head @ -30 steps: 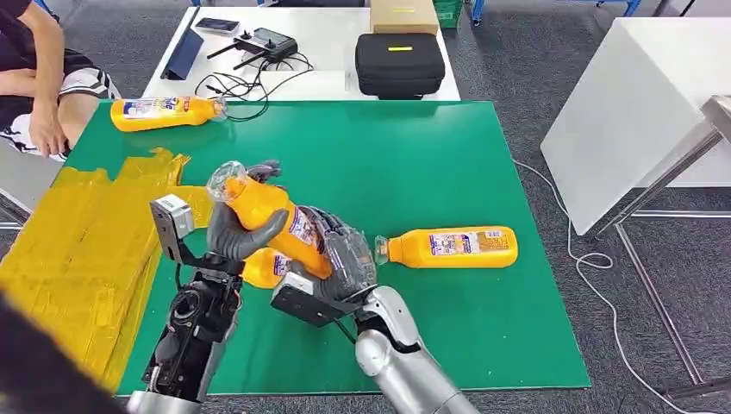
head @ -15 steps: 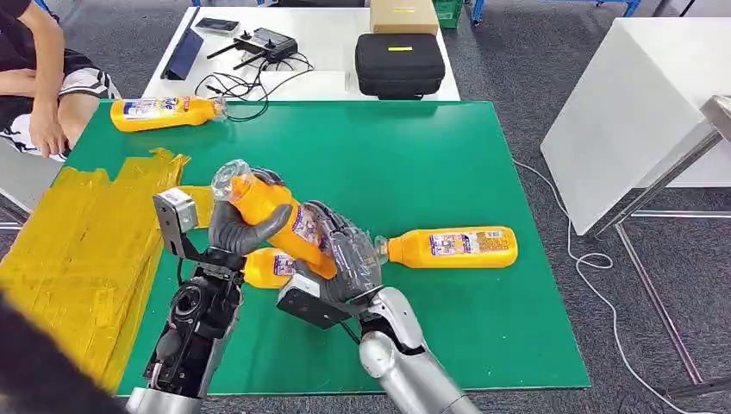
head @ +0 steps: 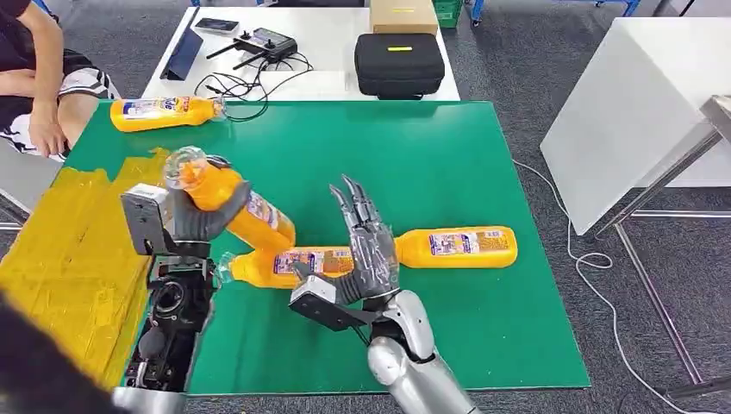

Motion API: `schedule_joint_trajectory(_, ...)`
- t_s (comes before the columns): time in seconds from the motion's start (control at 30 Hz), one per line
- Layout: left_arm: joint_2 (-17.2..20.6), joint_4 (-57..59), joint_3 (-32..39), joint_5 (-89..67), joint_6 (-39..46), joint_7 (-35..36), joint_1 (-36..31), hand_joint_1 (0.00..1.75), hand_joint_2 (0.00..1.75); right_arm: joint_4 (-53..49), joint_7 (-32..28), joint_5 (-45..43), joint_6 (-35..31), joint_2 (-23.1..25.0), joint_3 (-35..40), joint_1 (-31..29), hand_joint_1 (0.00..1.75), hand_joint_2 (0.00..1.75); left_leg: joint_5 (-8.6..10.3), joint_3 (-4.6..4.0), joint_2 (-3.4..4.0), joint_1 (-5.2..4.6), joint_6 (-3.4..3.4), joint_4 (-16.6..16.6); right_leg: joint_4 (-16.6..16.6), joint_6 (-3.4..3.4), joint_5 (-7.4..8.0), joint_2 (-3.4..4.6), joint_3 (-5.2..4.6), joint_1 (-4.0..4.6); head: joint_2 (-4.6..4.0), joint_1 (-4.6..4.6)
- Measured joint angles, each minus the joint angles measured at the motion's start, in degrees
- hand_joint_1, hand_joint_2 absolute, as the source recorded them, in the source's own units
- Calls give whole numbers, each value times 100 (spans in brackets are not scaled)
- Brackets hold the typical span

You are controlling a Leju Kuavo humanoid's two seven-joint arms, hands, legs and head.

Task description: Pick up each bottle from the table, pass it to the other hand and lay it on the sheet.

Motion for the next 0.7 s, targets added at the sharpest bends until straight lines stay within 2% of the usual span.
schedule_joint_trajectory(0.1, 155, 35, 37, -2375, 1801, 514, -34, 175, 175, -197, 153, 358, 31, -57, -94, 99, 0, 175, 0, 0, 2, 1, 0, 0, 0, 0, 0, 1, -1, 0, 2, 0)
schedule_joint_trajectory(0.17, 179, 44, 197, -3807, 2341, 769, -37, 175, 175, -271, 181, 452, 44, -85, -140, 124, 0, 175, 0, 0, -3, 1, 0, 0, 0, 0, 0, 0, 0, 1, 2, 2)
schedule_joint_trajectory(0.27, 135, -18, 735, -5694, 2446, 916, -37, 175, 175, -323, 192, 524, 74, -83, -199, 145, 0, 175, 0, 0, 2, 1, 0, -1, 1, 0, 0, 2, 1, 0, 2, 2)
schedule_joint_trajectory(0.37, 212, -81, 1073, -7098, 2461, 1804, -18, 175, 175, -323, 192, 572, 162, -83, -234, 145, 0, 175, 0, 1, 4, 0, 0, -1, 1, 0, 0, 4, 0, -1, 2, 2)
schedule_joint_trajectory(0.5, 363, -125, 1204, -7389, 2467, 2312, 7, 175, 175, -323, 194, 598, 190, -81, -240, 143, 0, 175, 2, -3, -12, 1, 0, -1, 1, 0, 0, -6, 1, 1, 2, 2)
schedule_joint_trajectory(0.6, 821, 154, 661, -7429, 2467, 3678, -75, 175, 175, -310, 288, 714, 312, -76, -243, 137, 0, 175, 1, 2, 1, 1, -1, -1, 1, 0, 0, 1, -1, 1, 2, -2)
schedule_joint_trajectory(0.7, 1201, 696, -67, -7435, 2467, 4213, -222, 175, 175, -277, 382, 821, 421, -72, -243, 126, 0, 175, 2, 1, -7, 1, -2, -1, 1, -1, 0, -2, 0, 1, 2, 0)
